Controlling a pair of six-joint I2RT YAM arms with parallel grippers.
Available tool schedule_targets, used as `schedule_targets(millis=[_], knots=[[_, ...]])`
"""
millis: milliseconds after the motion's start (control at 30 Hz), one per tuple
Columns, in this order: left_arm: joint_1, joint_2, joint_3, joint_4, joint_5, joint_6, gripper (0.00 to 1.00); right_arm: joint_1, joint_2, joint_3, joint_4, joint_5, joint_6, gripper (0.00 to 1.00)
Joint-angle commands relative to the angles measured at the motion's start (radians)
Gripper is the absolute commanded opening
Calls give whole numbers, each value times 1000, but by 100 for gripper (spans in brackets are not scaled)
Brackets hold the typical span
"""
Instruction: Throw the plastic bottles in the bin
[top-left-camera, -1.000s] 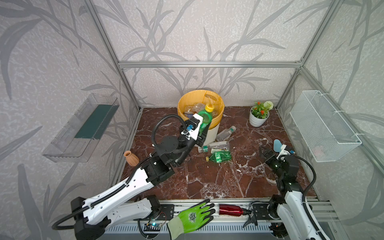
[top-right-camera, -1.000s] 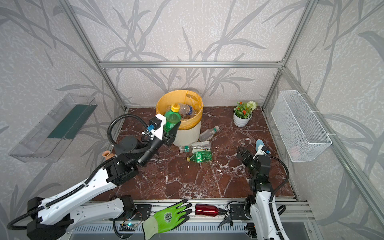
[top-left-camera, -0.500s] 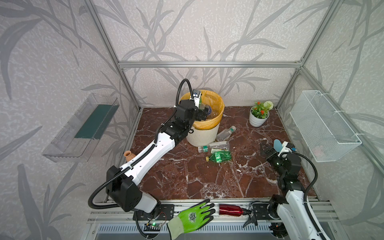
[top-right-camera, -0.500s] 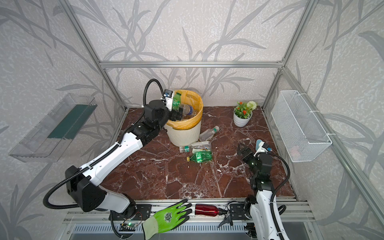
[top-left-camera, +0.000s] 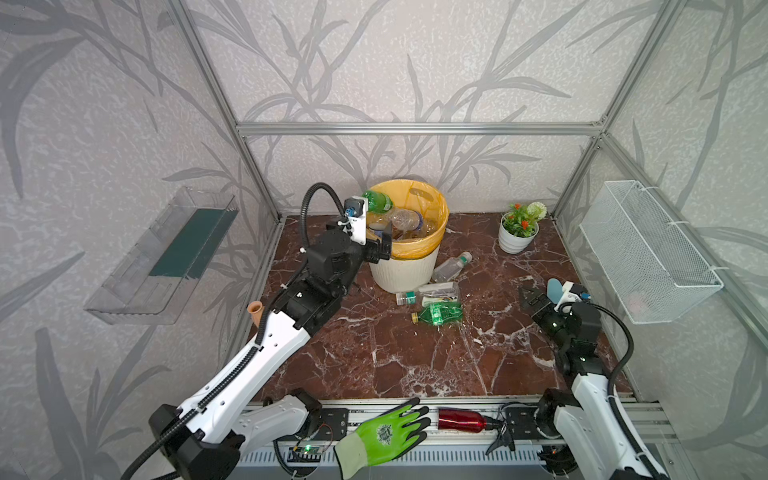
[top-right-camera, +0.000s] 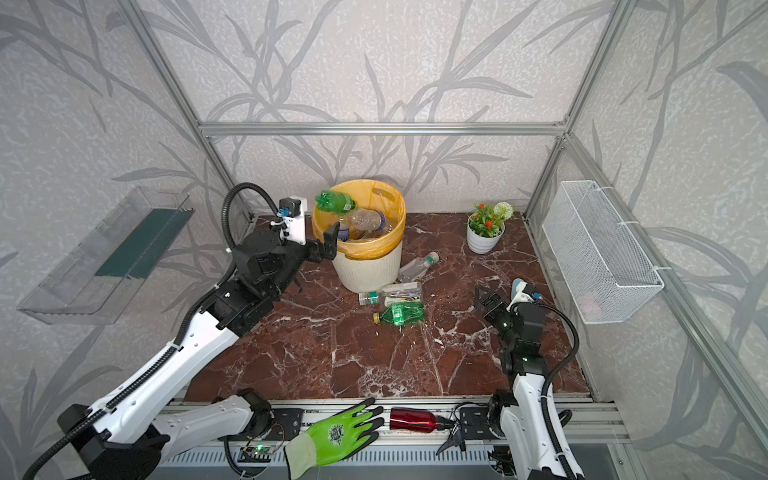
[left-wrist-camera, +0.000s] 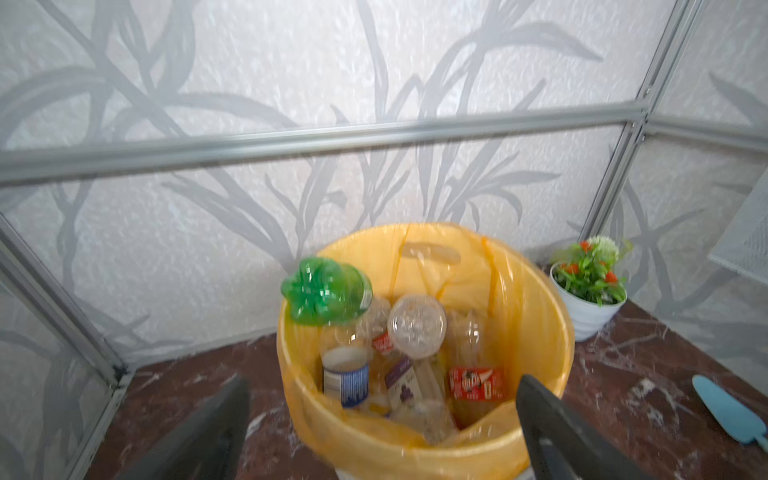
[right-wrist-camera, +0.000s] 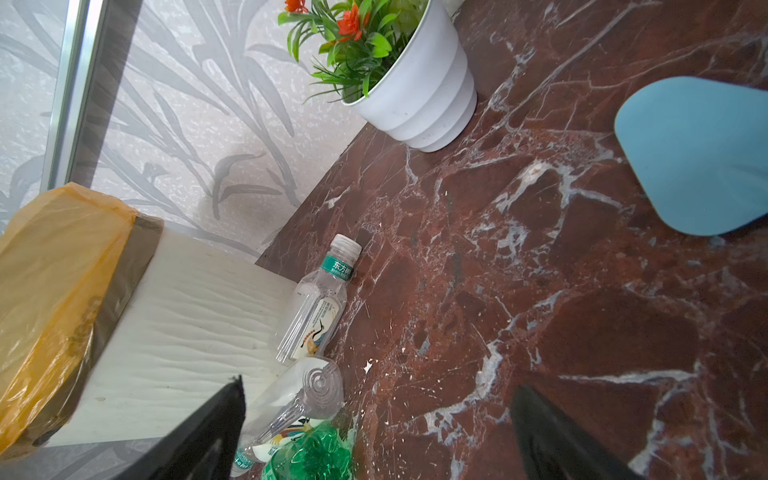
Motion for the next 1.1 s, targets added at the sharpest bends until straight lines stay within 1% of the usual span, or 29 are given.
schedule_targets(millis=[0,100,167,233,333,500,600,733,900,1067], knots=[[-18,-70,-132,41,16,-90,99,8,49,52,27,-34,9,99],[-35,-161,-230,37,-30,-109,99,56,113,84,30,-7,3,97],[-40,-216,-285,7,-62,-126,99,121,162,116,27,47,-9,97],[-39,-250,-338,-12,-66,-151,99,190,227,152,29,98,-24,97],[-39,-262,-403,-51,-59,-208,99,278,351,221,41,154,-22,97],[-41,-242,-501,-52,-23,-299,99,390,603,341,119,153,25,97],[-41,-241,-530,-63,-34,-321,99,437,727,426,123,160,40,97],[-41,-258,-546,-87,-62,-322,99,474,855,525,109,180,61,97],[-39,-274,-560,-96,-87,-317,99,516,1004,666,27,198,54,97],[-39,-270,-564,-109,-100,-315,99,543,1095,783,-76,250,39,97]])
